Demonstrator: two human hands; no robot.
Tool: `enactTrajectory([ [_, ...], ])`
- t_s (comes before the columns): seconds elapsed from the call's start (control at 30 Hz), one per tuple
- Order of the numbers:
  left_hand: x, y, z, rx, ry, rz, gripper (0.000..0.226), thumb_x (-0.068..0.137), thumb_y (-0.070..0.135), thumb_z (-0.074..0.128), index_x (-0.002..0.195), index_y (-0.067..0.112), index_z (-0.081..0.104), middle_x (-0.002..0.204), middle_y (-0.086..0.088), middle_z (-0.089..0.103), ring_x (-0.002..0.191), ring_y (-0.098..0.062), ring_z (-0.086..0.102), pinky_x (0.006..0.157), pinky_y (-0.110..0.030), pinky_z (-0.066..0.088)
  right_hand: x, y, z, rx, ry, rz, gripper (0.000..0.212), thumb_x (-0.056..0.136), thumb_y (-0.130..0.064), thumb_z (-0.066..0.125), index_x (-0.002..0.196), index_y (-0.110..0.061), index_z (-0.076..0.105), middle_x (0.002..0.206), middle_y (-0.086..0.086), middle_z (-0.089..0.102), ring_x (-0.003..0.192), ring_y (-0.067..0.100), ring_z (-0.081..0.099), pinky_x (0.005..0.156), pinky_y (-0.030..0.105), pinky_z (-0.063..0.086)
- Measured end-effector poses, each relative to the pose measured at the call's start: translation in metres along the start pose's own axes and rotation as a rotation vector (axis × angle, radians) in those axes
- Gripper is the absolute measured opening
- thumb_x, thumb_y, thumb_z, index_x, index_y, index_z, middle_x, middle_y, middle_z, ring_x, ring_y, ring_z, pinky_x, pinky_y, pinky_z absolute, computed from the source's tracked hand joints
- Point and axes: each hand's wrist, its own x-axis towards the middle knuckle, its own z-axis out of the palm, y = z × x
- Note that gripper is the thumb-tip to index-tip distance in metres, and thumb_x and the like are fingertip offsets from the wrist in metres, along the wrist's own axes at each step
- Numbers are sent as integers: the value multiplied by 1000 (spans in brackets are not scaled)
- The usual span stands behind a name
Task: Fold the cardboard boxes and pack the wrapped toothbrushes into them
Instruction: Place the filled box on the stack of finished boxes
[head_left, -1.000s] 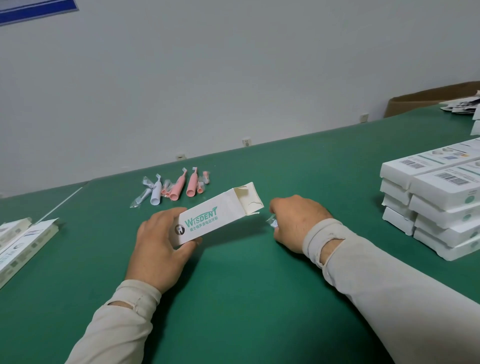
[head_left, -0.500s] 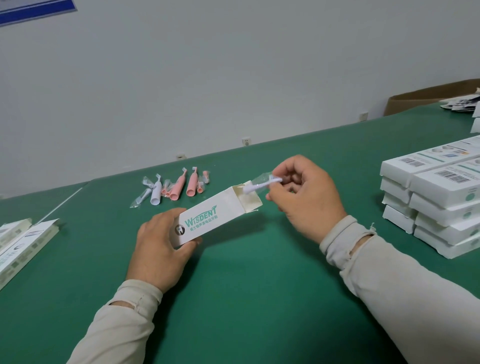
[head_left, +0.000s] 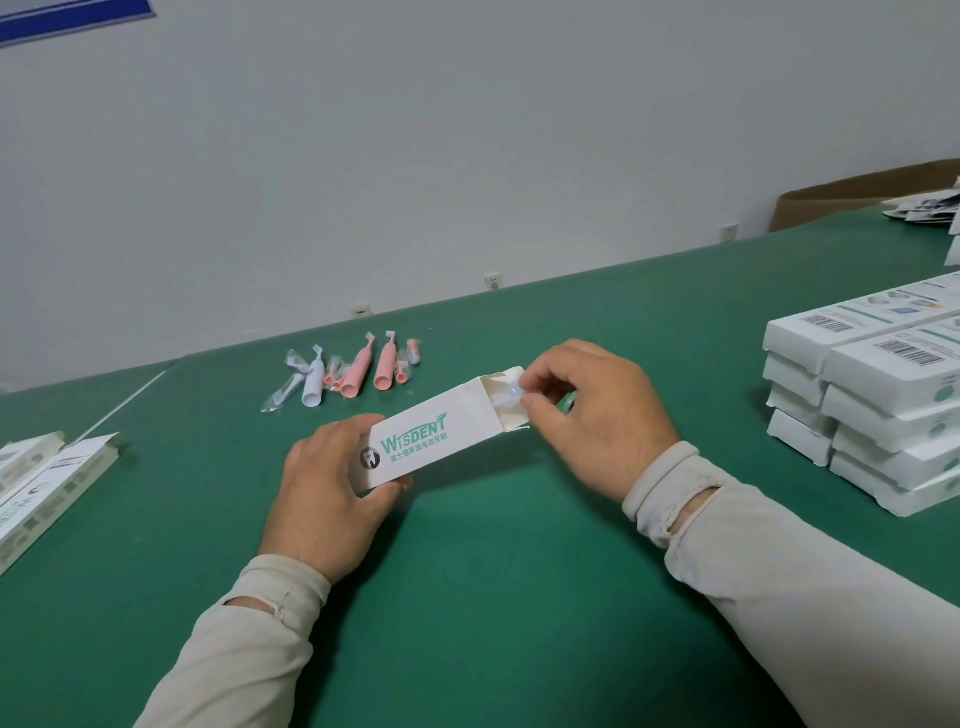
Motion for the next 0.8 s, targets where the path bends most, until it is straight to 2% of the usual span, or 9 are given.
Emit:
enactTrajectory([
  [0.13, 0, 2, 0, 1, -1, 9, 57, 75, 23, 83, 112, 50, 49, 106, 20, 54, 107, -18, 46, 89, -27, 30, -1, -3, 3, -83, -48, 23, 16, 85, -23, 67, 80, -31, 53, 73, -28, 57, 56, 6, 48, 63, 31, 49],
  [0.23, 0, 5, 0, 3, -3, 32, 58, 75, 23, 83, 111, 52, 48, 103, 27, 51, 106, -17, 45, 88, -27, 30, 0, -11, 10, 154, -86, 193, 19, 84, -12, 63, 73, -26, 55, 65, -17, 61, 44, 4, 48, 52, 23, 40],
  [0.33, 0, 5, 2, -9, -9, 33, 58, 74, 22, 82, 112, 50, 49, 106, 22, 55, 106, -18, 47, 88, -28, 31, 0, -18, 8, 484, -400, 352, 10, 81, -8, 52, 80, -18, 51, 45, -12, 51, 41, 11, 59, 41, 19, 32],
  [0.4, -1, 4, 2, -12, -17, 35, 58, 74, 20, 82, 111, 50, 50, 106, 20, 56, 105, -19, 48, 88, -28, 31, -1, -16, 0, 616, -617, 407, 6, 73, -14, 52, 79, -15, 52, 48, -10, 51, 49, 19, 66, 36, 19, 27],
  [0.47, -1, 2, 2, -7, -28, 31, 57, 74, 21, 82, 112, 49, 50, 107, 19, 57, 105, -19, 48, 88, -27, 31, -1, -12, -11, 716, -673, 418, 8, 70, -13, 54, 73, -16, 61, 55, -8, 58, 56, 22, 71, 35, 19, 29],
  [0.57, 0, 0, 3, -13, 1, 8, 54, 74, 23, 83, 113, 46, 54, 105, 17, 58, 105, -20, 48, 88, -29, 32, 12, 3, -27, 754, -358, 455, 12, 73, -12, 59, 71, -18, 69, 86, 1, 77, 49, 15, 65, 34, 19, 34],
  [0.67, 2, -5, 3, 4, 36, -37, 51, 74, 22, 84, 114, 40, 59, 105, 13, 60, 106, -23, 50, 89, -32, 34, 27, 32, -41, 343, 96, 482, 13, 86, -10, 59, 77, -18, 63, 81, 3, 75, 46, 4, 56, 43, 18, 40],
  [0.73, 2, -7, 3, 15, 44, -56, 51, 74, 22, 84, 113, 41, 58, 102, 13, 58, 105, -25, 50, 88, -33, 35, 26, 52, -41, 38, 121, 488, 21, 87, -9, 58, 74, -24, 62, 78, -7, 69, 63, 5, 59, 62, 18, 43],
  [0.8, 1, -6, 3, 18, 44, -51, 51, 74, 23, 84, 112, 42, 57, 101, 14, 57, 105, -24, 49, 88, -33, 34, 21, 61, -33, -61, 11, 520, 20, 87, -12, 60, 73, -26, 62, 76, -12, 64, 74, 13, 61, 73, 23, 43],
])
